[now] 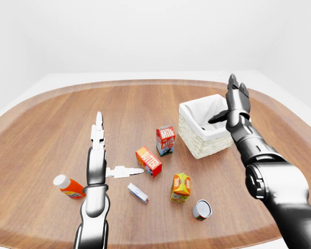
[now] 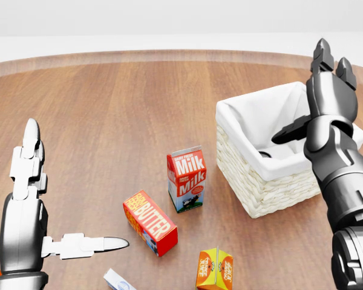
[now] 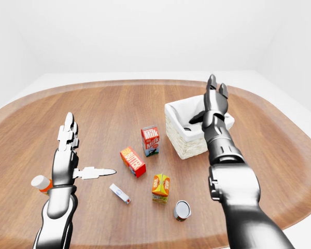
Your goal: Pick up the alphabet soup and the tomato sauce, and put them in the basket.
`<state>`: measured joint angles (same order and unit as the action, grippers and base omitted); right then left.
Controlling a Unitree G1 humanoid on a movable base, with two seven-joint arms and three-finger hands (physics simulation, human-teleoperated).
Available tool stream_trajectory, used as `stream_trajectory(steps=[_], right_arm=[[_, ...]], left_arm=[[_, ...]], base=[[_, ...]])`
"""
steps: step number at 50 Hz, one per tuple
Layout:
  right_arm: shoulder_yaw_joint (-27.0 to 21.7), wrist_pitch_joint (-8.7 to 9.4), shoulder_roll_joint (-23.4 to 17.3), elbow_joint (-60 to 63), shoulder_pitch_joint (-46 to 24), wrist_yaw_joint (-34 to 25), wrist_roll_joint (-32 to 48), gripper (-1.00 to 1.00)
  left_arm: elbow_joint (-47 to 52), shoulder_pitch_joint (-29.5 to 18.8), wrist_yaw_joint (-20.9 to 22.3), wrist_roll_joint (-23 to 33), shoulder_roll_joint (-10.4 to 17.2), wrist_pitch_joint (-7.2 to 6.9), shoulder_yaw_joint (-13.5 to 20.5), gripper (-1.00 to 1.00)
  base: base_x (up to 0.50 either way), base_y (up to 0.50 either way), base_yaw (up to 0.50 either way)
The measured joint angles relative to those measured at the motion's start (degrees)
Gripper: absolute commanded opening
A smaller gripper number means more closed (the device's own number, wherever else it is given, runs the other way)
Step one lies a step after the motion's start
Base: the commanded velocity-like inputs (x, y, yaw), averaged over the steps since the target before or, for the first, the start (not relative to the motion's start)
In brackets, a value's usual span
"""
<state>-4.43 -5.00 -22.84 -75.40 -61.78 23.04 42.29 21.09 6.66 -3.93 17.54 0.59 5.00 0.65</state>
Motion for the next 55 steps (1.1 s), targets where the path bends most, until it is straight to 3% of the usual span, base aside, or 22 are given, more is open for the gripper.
stream_trajectory(steps=[23,55], right_arm=[[-0.5,0.00,-0.1,5.4,3.3,-4.3,-9.4,1.00],[-3.6,0.00,2.4,35.3,19.4,-15.8,-20.9,1.00]], left_arm=[[-0.1,-0.2,0.0,0.1,0.0,0.00,0.1,1.00],[-0.1,-0.3,0.0,0.0,0.0,0.00,0.3,1.00]], base=[[0.00,0.00,0.00],[0.00,0.00,0.00]])
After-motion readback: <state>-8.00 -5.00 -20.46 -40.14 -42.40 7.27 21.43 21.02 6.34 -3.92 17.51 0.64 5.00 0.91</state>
